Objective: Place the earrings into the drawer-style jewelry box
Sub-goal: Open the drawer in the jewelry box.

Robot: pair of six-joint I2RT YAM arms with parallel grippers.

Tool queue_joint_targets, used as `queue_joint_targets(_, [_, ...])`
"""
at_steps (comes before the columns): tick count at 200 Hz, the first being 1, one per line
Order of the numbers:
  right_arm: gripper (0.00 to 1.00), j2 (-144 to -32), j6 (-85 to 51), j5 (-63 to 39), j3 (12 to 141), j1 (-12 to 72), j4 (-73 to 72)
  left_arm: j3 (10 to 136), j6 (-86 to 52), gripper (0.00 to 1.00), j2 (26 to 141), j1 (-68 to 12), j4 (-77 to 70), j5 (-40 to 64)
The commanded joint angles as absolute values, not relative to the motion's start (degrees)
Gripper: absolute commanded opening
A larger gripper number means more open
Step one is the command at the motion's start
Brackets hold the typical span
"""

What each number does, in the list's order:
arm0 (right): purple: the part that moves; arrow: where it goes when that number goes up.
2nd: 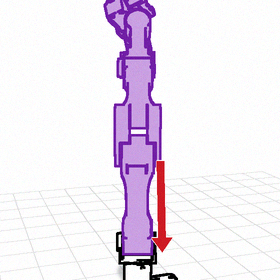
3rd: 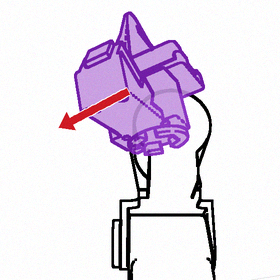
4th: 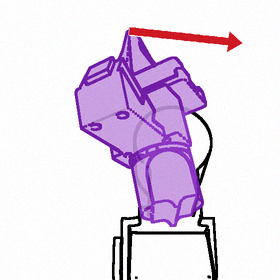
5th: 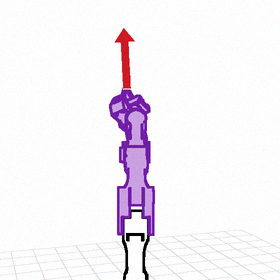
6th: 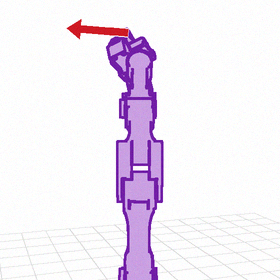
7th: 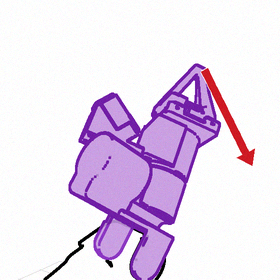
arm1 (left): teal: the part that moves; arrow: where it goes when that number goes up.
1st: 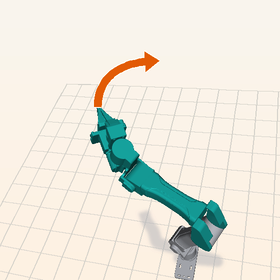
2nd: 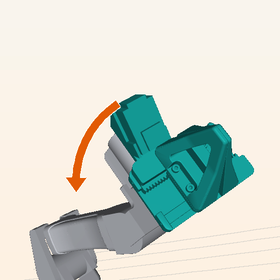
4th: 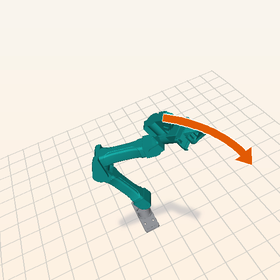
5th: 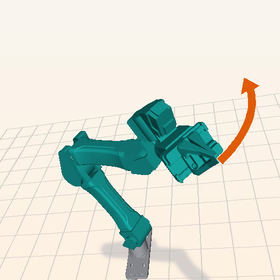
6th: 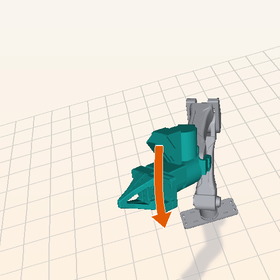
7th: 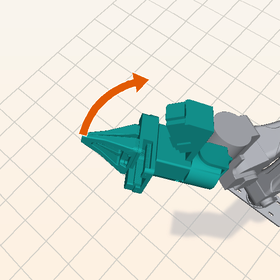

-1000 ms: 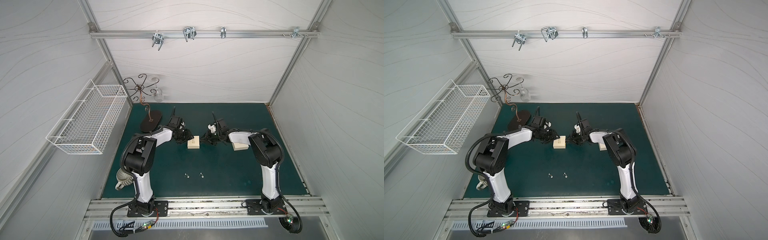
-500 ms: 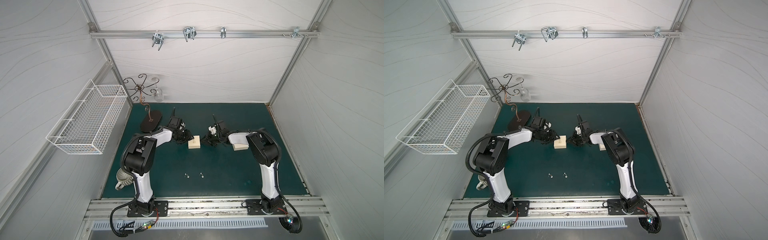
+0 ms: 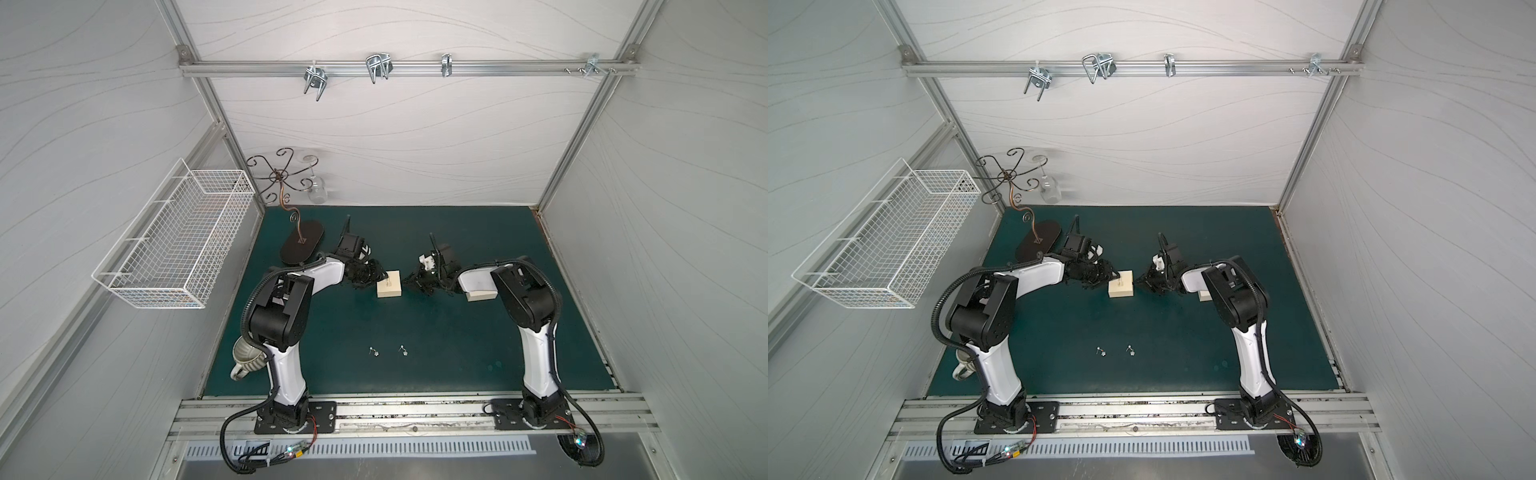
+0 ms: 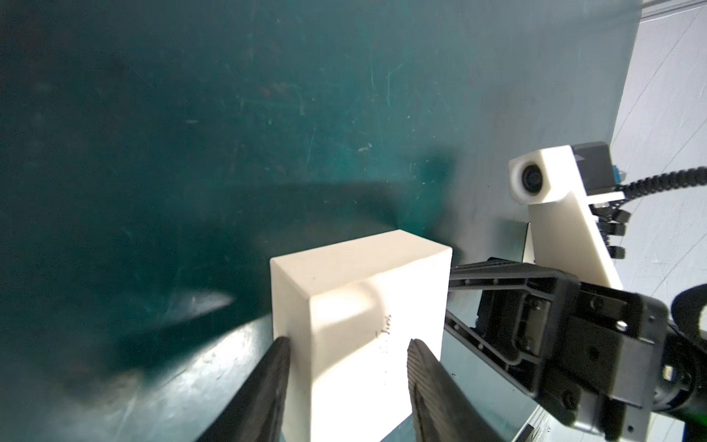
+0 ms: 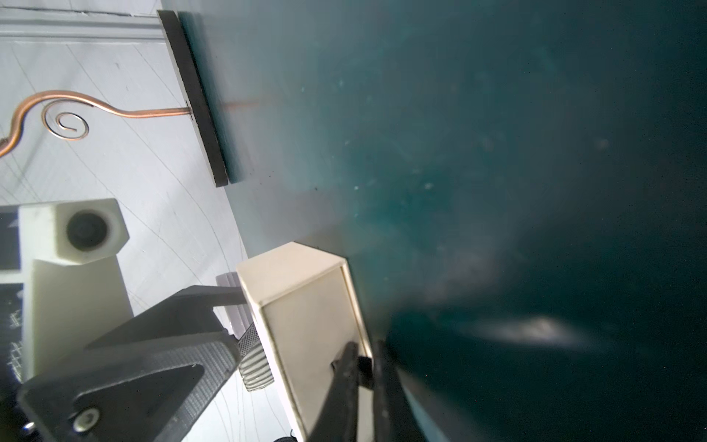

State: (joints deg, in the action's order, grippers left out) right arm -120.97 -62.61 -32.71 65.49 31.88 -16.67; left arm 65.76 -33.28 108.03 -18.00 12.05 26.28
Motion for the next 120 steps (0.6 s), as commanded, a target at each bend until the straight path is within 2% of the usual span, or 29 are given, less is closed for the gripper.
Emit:
queue_joint_targets(1, [0.08, -121.46, -65.38, -33.31, 64.68, 31.57, -19.25, 65.93, -33.71, 0.52, 107.97, -18.02, 10.46, 27.13])
queue_joint_targets(22, [0.00, -120.97, -65.72, -32.91, 63.95, 31.36, -19.84, 65.96, -33.56, 0.53, 107.82, -18.02, 10.69, 27.07])
queue_joint_targets(77, [0.00, -117.85, -63.13, -30.53, 62.76, 30.85, -16.51, 65.68, -32.81, 0.53, 107.23, -17.75, 11.26, 26.98])
queue_joint_targets(103, [0.00, -115.63, -60.37, -28.26, 62.50, 30.68, -12.52, 65.35, -32.28, 0.60, 106.91, -17.75, 11.42, 26.38])
queue_joint_targets(120, [0.00, -114.23, -58.97, -26.68, 61.91, 30.52, -10.75, 65.17, -31.96, 0.61, 106.82, -17.75, 11.53, 26.00])
